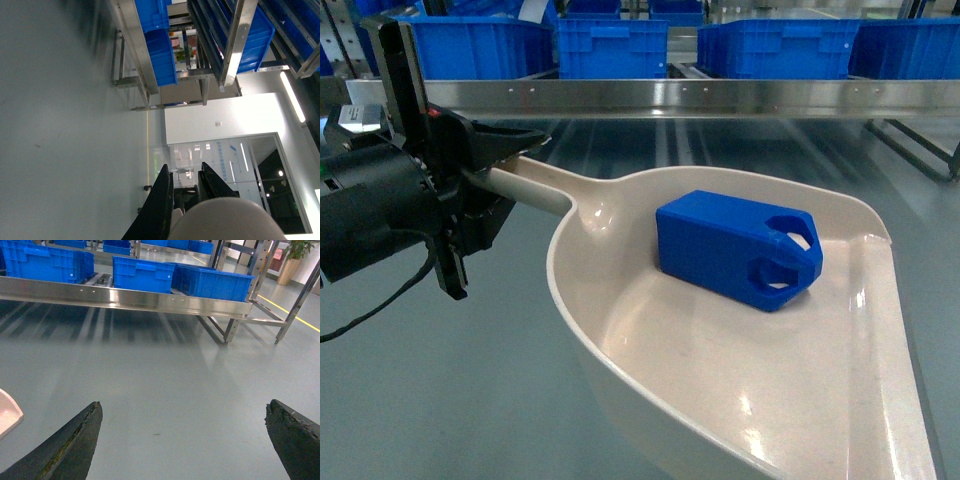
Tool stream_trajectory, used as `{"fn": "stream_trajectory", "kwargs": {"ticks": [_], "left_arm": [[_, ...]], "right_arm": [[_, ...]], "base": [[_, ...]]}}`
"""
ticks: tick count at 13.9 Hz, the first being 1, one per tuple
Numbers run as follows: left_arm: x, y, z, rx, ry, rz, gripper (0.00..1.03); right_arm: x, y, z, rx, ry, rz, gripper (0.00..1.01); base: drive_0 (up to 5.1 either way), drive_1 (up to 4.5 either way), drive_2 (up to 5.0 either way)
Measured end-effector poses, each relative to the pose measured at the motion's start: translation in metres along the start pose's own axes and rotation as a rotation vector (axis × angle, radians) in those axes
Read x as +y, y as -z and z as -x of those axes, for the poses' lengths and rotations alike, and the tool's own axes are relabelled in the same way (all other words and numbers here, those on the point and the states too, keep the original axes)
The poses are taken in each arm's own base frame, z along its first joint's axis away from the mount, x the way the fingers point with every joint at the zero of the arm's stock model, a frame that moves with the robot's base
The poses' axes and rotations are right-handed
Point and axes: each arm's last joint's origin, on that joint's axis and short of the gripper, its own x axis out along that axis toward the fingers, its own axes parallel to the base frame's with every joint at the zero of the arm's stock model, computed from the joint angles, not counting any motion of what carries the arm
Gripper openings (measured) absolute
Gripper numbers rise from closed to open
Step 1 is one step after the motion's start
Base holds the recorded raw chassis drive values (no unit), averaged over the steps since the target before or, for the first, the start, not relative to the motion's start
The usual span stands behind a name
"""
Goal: Place part in tray to right shelf
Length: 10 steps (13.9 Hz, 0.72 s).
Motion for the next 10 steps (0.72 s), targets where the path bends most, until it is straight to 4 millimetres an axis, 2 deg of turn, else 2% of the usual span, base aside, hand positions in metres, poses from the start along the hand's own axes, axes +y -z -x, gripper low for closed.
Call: {"fn": "stream_trajectory", "kwargs": {"ticks": [3,10], "left_arm": [[0.0001,0.0001,0.0000,0.000,-0.001,0.000,0.13],[-0.0001,0.0016,-0.0006,0.005,0.000,-0.006,0.13]], "right_arm": [[0.0000,0.0000,-0.0001,0.000,0.000,0.000,0.98],[-0.0001,0.0001,-0.0001,0.002,0.001,0.000,0.98]], "base": [[2.8,2.15,-5.0],[0.2,4.02,-3.7]]}}
